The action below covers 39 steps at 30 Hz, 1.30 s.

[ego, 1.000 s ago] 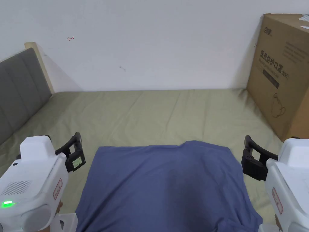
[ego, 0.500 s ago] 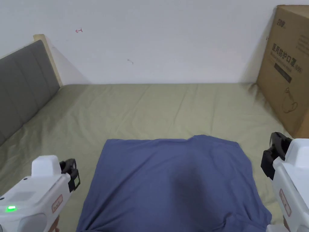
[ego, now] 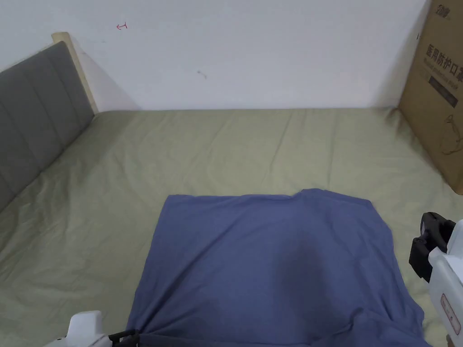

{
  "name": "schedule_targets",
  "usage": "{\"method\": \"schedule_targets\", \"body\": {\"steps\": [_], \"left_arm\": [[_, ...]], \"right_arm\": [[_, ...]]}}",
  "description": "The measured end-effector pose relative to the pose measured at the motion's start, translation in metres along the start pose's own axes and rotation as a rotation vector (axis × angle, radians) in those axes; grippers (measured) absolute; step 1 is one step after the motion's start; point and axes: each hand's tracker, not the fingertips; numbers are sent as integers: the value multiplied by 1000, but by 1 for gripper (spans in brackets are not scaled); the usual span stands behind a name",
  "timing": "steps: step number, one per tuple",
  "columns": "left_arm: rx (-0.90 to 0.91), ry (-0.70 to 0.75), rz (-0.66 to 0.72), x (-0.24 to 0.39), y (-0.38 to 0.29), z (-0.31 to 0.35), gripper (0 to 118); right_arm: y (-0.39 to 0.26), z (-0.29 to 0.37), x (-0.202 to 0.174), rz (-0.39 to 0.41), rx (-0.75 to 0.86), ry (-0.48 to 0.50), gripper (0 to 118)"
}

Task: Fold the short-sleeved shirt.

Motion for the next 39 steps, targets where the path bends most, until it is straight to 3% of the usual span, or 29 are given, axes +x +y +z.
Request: {"method": "schedule_targets", "body": {"steps": [2,6,9,11,12,14,16,17,18,21,24,26,28,31,36,39], "left_arm": [[-8,11,2,-2,-5,-14,99],[-29,0,-10,-1,-9,-28,62],[-26,-33,20,0,-10,-31,55],[-4,-70,75,0,-8,-29,22],[-5,-87,72,1,-8,-28,11],[-11,-74,39,8,-5,-25,7],[-6,-68,14,11,-4,-21,6],[-5,-68,12,11,-2,-20,6],[-6,-69,8,9,0,-21,6],[-1,-76,8,9,3,-17,5],[15,-78,0,7,7,-14,5],[21,-82,-13,9,9,-11,4],[27,-77,-27,10,10,-10,4],[28,-80,-28,11,12,-8,4],[32,-82,-6,8,15,-10,4],[48,-84,12,7,22,-5,4]], "right_arm": [[-2,1,2,5,-22,-4,1],[-12,3,9,2,-64,-11,1],[-23,8,16,-15,-110,-21,1],[-34,12,20,-41,-161,-26,2],[-42,13,23,-57,-198,-18,5],[-56,14,31,-75,-271,-11,40],[-71,15,38,-101,-389,-4,89],[-79,13,42,-110,-431,4,100],[-92,12,46,-110,-460,6,101],[-102,8,51,-73,-603,-2,100],[-119,3,50,-99,-703,23,97],[-131,-1,49,-118,-728,28,86],[-129,1,40,-122,-735,34,61],[-134,-7,39,-121,-744,65,7],[-120,-2,38,-105,-697,81,6],[-110,-3,40,-140,-622,100,5]]}}
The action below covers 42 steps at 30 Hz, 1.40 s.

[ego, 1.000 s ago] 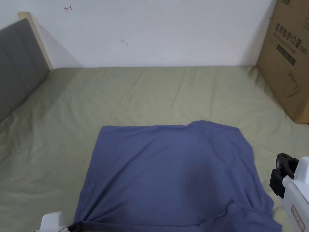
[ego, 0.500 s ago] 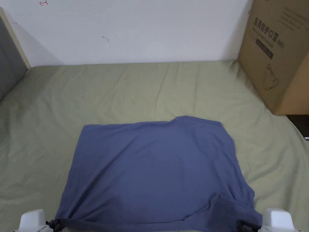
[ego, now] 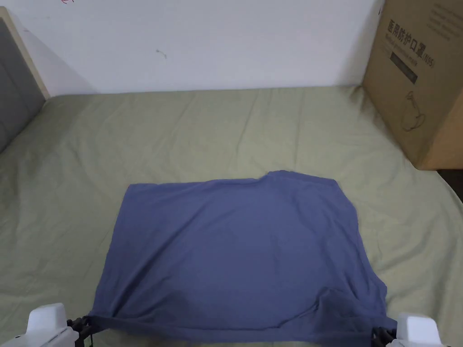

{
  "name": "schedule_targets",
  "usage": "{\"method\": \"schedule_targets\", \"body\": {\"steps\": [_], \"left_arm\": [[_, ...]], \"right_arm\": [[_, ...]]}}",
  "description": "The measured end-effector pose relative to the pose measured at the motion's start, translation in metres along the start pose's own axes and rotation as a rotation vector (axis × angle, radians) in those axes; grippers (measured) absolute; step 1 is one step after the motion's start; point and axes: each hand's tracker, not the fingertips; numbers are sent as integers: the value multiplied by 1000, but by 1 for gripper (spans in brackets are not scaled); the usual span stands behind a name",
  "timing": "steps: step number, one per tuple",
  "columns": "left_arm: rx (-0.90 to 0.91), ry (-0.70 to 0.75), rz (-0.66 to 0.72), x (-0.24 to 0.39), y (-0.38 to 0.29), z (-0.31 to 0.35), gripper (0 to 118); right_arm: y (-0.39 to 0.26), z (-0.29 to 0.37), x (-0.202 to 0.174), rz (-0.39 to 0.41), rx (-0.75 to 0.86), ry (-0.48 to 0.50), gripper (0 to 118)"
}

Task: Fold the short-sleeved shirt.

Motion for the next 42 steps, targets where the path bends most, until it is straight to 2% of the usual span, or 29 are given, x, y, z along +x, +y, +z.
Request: {"method": "schedule_targets", "body": {"steps": [1,4,11,20,24,27,31,33,34,35,37,38,39,42], "left_arm": [[7,-2,6,0,4,1,4],[25,-6,24,2,20,0,4],[74,-15,56,11,73,-21,4],[-12,5,30,28,112,-104,4],[-70,23,20,29,112,-134,4],[-122,37,18,30,108,-151,4],[-144,52,12,32,107,-154,5],[-154,58,7,34,113,-150,18],[-150,69,-2,35,115,-146,36],[-142,74,-12,38,116,-139,60],[-86,56,-9,40,120,-118,107],[-37,41,2,40,121,-104,115],[20,17,14,43,122,-88,116],[138,-34,40,44,125,-43,116]], "right_arm": [[6,-4,10,8,34,-2,5],[34,-10,9,20,114,8,5],[91,-58,12,29,159,8,5],[139,-140,7,29,60,-15,5],[156,-169,2,55,7,-41,5],[157,-173,-13,58,-42,-61,5],[148,-179,-13,55,-64,-77,5],[147,-157,-26,40,-49,-75,8],[148,-149,-29,32,-44,-74,19],[145,-142,-31,18,-29,-66,37],[143,-127,-26,10,46,-48,83],[142,-117,-26,11,84,-40,93],[140,-106,-27,8,131,-30,97],[132,-79,-20,-21,248,22,97]]}}
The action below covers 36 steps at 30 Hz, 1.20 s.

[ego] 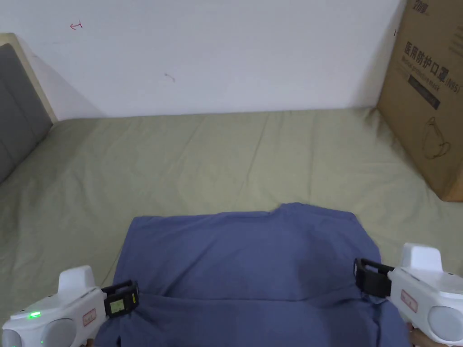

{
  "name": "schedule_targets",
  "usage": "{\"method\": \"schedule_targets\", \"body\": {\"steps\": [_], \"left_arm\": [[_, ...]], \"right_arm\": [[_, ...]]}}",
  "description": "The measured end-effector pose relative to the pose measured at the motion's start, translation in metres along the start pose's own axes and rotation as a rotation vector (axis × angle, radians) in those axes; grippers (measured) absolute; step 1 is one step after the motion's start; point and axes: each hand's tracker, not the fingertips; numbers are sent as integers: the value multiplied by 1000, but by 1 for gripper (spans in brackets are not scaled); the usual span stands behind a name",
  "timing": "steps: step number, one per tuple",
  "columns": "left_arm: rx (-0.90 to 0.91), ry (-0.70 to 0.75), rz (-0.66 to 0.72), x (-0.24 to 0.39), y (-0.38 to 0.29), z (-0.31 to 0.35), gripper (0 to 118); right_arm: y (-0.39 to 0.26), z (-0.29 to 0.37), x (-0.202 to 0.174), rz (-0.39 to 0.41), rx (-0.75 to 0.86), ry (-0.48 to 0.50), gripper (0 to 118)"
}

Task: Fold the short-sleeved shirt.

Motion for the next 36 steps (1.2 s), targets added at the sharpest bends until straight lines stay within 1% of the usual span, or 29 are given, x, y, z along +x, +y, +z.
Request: {"method": "schedule_targets", "body": {"steps": [2,3,4,5,8,9,11,12,13,14,15,16,17,18,19,21,23,29,33,36], "left_arm": [[64,-36,12,6,4,33,116],[97,-46,13,8,5,48,116],[133,-52,6,12,5,62,116],[167,-54,10,15,5,75,116],[286,-80,9,24,-3,116,116],[330,-76,-11,32,-7,126,115],[382,-38,-54,41,-17,144,110],[410,-23,-83,46,-22,152,104],[433,-10,-107,51,-28,154,84],[446,-5,-130,54,-33,158,64],[444,3,-136,58,-37,162,40],[436,8,-138,60,-40,164,26],[433,5,-133,60,-43,163,21],[430,-1,-126,60,-45,164,21],[420,-4,-118,60,-48,165,9],[372,-53,-87,55,-48,162,1],[351,-66,-76,52,-51,161,0],[319,-61,-79,41,-50,151,0],[213,-56,-60,30,-36,120,0],[84,-59,-48,18,-24,80,0]], "right_arm": [[-6,20,-2,-28,93,37,97],[-8,22,9,-26,137,46,99],[-9,33,8,-23,176,51,103],[-9,47,6,-13,201,37,105],[-14,75,5,29,278,30,105],[-16,87,3,51,302,12,105],[-16,108,-5,108,336,-31,99],[-20,118,-9,125,355,-56,93],[-24,124,-11,136,372,-64,78],[-29,127,-13,130,378,-61,61],[-34,129,-12,132,385,-68,37],[-37,131,-13,137,392,-71,20],[-39,134,-14,147,404,-80,11],[-40,137,-17,156,414,-87,11],[-42,139,-17,157,419,-87,0],[-40,137,-13,163,419,-64,0],[-36,143,-21,175,418,-68,0],[-33,132,-17,168,405,-61,0],[-28,126,-25,169,380,-59,0],[-24,120,-31,165,357,-57,0]]}}
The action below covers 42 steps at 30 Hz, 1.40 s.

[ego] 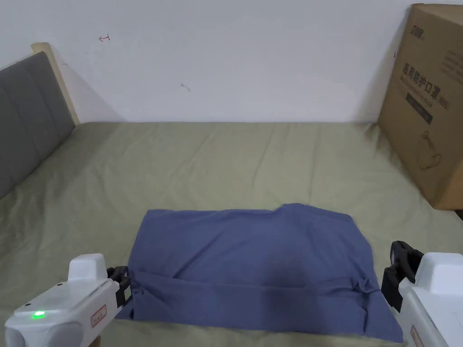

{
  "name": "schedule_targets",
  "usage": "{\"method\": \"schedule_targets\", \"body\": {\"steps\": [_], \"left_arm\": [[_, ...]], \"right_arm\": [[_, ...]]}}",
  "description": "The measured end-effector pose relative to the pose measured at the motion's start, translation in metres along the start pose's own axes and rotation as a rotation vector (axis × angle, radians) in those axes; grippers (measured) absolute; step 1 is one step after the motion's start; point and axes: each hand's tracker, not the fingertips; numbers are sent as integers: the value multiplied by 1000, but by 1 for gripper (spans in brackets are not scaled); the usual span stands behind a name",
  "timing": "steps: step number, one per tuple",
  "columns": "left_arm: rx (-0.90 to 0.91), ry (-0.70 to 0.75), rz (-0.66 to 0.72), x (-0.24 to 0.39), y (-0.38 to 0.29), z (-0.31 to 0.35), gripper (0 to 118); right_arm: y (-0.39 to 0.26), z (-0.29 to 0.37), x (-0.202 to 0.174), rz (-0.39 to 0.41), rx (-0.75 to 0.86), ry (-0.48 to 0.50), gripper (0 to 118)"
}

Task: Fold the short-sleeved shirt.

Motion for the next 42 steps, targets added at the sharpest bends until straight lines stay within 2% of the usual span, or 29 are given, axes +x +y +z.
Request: {"method": "schedule_targets", "body": {"steps": [3,5,6,7,8,9,14,15,16,19,21,24,25,27,28,29,31,32,35,38,41,42], "left_arm": [[-109,3,13,-17,3,-46,0],[-171,10,73,-29,2,-72,29],[-197,11,84,-34,2,-84,53],[-239,21,75,-38,0,-96,84],[-274,34,67,-40,-2,-106,101],[-313,55,58,-44,-7,-117,108],[-373,106,83,-56,-26,-141,107],[-376,111,81,-58,-29,-142,104],[-375,115,77,-59,-33,-144,96],[-419,91,55,-60,-42,-152,56],[-435,66,64,-54,-47,-153,41],[-422,23,87,-50,-44,-152,9],[-423,10,103,-47,-42,-152,5],[-402,33,79,-44,-41,-148,4],[-386,31,72,-44,-39,-143,4],[-375,26,73,-43,-36,-138,4],[-338,14,78,-44,-31,-126,4],[-329,6,85,-45,-28,-122,4],[-309,-8,92,-48,-20,-114,4],[-305,-3,85,-47,-17,-113,4],[-309,5,86,-50,-20,-114,4],[-311,7,90,-50,-20,-113,4]], "right_arm": [[-3,-12,0,-6,-25,-1,0],[-4,-20,-2,-6,-47,-6,0],[-4,-23,-3,-6,-58,-7,0],[-6,-27,-2,-9,-71,-8,0],[-6,-31,-3,-13,-82,-8,0],[-8,-35,-4,-16,-93,-8,0],[-12,-50,-9,-28,-151,-15,0],[-18,-56,-1,-35,-165,-12,0],[-21,-59,0,-42,-176,-11,0],[-29,-66,5,-54,-202,-12,0],[-34,-67,7,-69,-219,-16,0],[-48,-64,14,-131,-266,-30,0],[-51,-63,17,-149,-293,-37,0],[-56,-61,25,-160,-347,-56,4],[-55,-62,30,-158,-396,-64,19],[-54,-63,33,-155,-439,-80,40],[-59,-71,43,-170,-547,-73,88],[-63,-77,47,-175,-592,-68,96],[-77,-94,49,-172,-668,-53,96],[-85,-115,44,-168,-749,-29,87],[-98,-125,32,-209,-765,-4,75],[-102,-126,31,-241,-782,9,75]]}}
